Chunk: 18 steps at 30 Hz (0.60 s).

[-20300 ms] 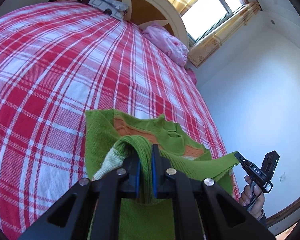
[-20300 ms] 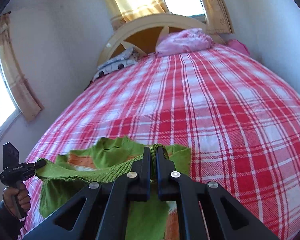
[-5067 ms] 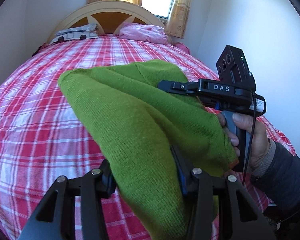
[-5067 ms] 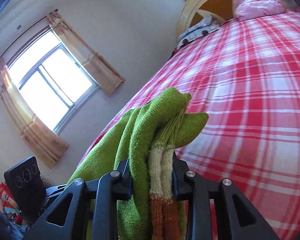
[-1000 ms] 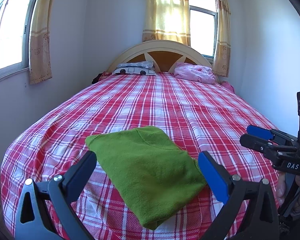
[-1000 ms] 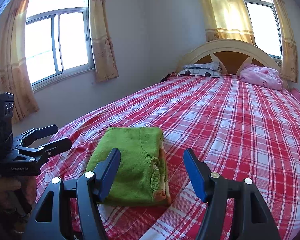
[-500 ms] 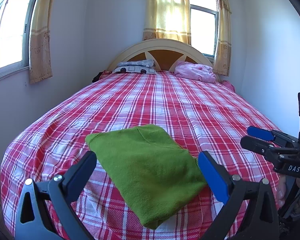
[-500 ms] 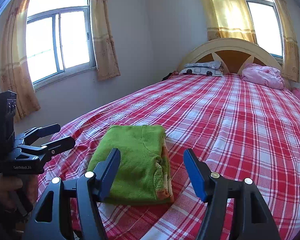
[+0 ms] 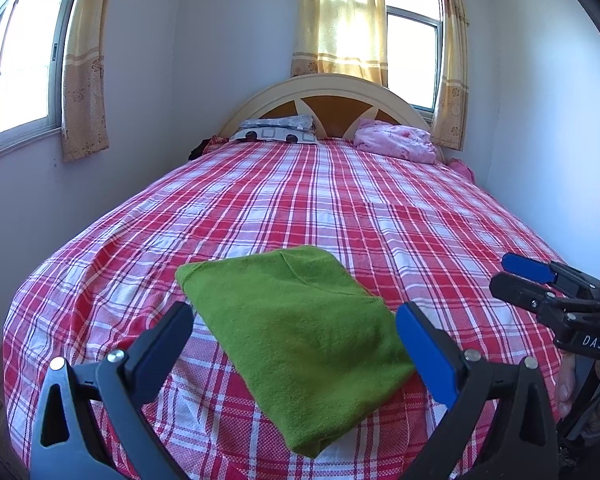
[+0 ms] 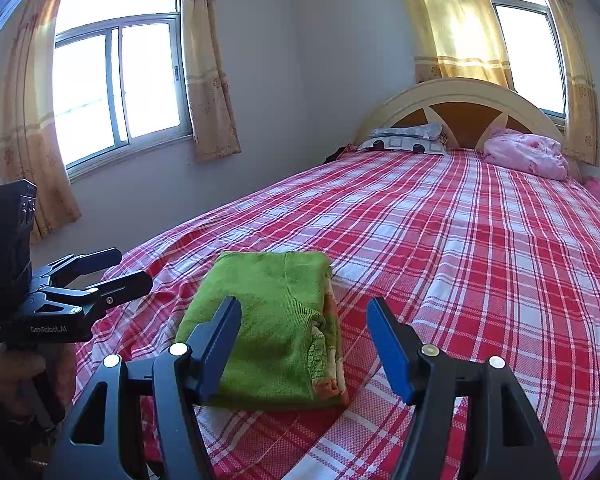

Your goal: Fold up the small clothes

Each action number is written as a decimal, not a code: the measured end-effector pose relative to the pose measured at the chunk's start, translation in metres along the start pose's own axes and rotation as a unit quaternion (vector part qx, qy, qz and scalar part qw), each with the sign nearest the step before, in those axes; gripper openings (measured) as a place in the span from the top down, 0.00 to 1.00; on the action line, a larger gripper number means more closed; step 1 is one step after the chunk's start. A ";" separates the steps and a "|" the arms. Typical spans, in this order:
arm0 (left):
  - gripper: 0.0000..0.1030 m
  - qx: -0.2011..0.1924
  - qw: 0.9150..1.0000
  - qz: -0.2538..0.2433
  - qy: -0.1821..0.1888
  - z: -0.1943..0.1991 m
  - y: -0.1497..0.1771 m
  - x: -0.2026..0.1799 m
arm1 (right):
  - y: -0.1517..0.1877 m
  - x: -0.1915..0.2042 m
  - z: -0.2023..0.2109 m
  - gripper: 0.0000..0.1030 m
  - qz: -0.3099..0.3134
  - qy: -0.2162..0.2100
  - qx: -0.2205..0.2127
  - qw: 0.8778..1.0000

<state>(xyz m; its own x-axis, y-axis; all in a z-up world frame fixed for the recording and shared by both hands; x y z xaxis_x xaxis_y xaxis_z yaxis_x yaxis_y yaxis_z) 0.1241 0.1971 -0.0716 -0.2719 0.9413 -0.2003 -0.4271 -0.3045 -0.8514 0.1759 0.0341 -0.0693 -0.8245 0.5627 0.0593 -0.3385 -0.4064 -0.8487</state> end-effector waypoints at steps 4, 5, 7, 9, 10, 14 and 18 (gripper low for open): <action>0.00 0.001 1.000 0.000 -0.004 0.000 -0.001 0.001 | -0.001 0.003 0.000 0.36 0.003 0.000 -0.002 1.000; 0.00 -0.001 1.000 0.001 -0.007 0.000 -0.001 0.002 | -0.002 0.004 0.000 0.36 0.003 0.000 -0.003 1.000; 0.00 -0.003 1.000 0.003 -0.009 0.000 -0.002 0.003 | -0.003 0.005 0.001 0.36 0.005 -0.001 -0.005 1.000; 0.00 -0.003 1.000 0.005 -0.013 -0.001 -0.003 0.005 | -0.004 0.006 0.002 0.36 0.007 -0.002 -0.006 1.000; 0.00 -0.002 1.000 0.006 -0.015 -0.002 -0.003 0.006 | -0.004 0.007 0.002 0.36 0.009 -0.002 -0.006 1.000; 0.00 0.004 1.000 0.017 -0.021 -0.005 -0.002 0.011 | -0.003 0.008 0.000 0.36 0.013 -0.004 -0.004 1.000; 0.00 -0.006 0.999 0.016 -0.046 -0.006 -0.004 0.019 | -0.003 0.010 -0.001 0.36 0.016 -0.004 -0.003 1.000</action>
<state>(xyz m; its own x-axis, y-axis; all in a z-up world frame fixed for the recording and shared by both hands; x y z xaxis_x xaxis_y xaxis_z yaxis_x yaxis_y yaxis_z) 0.1256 0.2172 -0.0743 -0.3638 0.9134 -0.1823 -0.4063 -0.3318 -0.8513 0.1691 0.0415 -0.0666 -0.8389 0.5431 0.0369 -0.3094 -0.4199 -0.8532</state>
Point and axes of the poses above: each gripper's, at about its wrist camera, not at the fingertips, and z roughly against the way its jaws point, x to its left, y to its underside, the point moved 9 cm from there along -z, roughly the way its jaws point, and after that the axes turned 9 degrees about z, right-handed, at the moved point
